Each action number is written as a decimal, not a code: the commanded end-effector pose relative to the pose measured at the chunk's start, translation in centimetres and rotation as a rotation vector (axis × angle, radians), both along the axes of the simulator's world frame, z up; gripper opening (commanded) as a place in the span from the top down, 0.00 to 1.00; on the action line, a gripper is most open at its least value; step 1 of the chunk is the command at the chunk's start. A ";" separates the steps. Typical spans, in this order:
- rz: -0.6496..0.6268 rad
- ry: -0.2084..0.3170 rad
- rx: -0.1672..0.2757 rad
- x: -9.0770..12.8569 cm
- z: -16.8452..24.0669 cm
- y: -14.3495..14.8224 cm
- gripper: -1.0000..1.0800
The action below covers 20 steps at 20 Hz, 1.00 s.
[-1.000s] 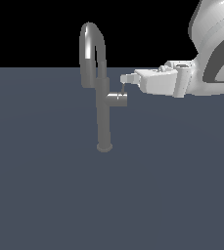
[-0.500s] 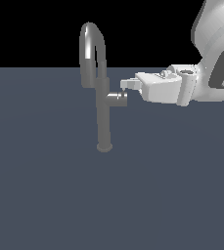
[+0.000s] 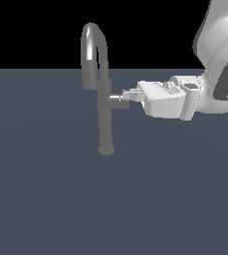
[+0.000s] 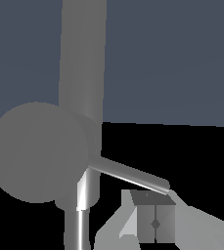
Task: Turn on the faucet by rotating a designated handle.
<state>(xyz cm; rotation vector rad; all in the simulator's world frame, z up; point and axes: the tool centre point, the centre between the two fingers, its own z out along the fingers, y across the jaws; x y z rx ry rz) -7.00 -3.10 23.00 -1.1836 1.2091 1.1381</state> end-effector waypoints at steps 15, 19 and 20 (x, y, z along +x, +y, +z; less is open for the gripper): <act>0.000 0.024 0.002 0.4 -6.0 0.0 1.00; -0.001 0.036 0.002 0.6 -7.5 0.0 1.00; 0.009 -0.019 0.009 1.3 -4.3 -0.1 1.00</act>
